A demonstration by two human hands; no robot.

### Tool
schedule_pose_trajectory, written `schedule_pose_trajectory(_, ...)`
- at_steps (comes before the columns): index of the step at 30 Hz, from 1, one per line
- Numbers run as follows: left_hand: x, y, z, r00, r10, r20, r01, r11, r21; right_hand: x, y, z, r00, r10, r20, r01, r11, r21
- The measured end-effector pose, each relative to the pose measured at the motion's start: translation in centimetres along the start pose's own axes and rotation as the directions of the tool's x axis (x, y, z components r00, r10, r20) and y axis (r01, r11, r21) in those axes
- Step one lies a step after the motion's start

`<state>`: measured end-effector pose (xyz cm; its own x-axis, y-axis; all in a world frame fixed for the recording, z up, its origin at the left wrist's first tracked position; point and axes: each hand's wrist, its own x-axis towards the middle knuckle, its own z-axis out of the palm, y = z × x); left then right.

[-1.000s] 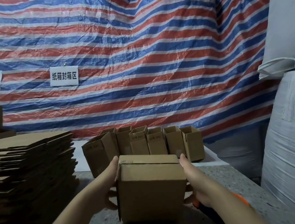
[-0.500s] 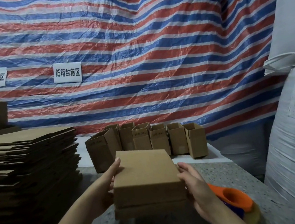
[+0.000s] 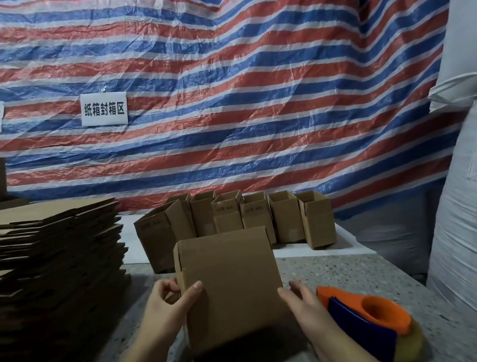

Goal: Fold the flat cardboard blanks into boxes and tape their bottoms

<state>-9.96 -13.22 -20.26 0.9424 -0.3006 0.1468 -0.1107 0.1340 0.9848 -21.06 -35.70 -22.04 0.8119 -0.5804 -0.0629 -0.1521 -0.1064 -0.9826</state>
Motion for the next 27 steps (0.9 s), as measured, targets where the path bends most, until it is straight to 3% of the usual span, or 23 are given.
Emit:
schedule_pose_trajectory(5,0.1,-1.3,0.3,0.996,0.09,0.023,-0.091,0.995,0.044,1.2,0.0,1.4,0.977,0.202,0.068,-0.206,0.977,0.056)
schedule_pose_trajectory(12,1.0,-3.1,0.2,0.989,0.106,0.1,-0.122,0.977,0.173,3.4,-1.0,1.9,0.977,0.184,0.106,-0.178,0.982,-0.068)
schedule_pose_trajectory(17,2.0,-3.3,1.1,0.969,0.233,0.076,-0.242,0.958,0.154,5.3,-2.3,2.7,0.985,0.135,0.103,-0.127,0.989,-0.08)
schedule_pose_trajectory(22,5.2,-4.4,2.7,0.952,0.305,-0.012,-0.295,0.93,0.221,6.7,-3.2,4.2,1.0,0.03,-0.008,-0.031,0.994,-0.1)
schedule_pose_trajectory(27,10.4,-5.0,4.7,0.923,0.321,-0.212,-0.251,0.921,0.298,7.4,-2.5,5.6,1.0,-0.023,0.01,0.024,0.992,-0.125)
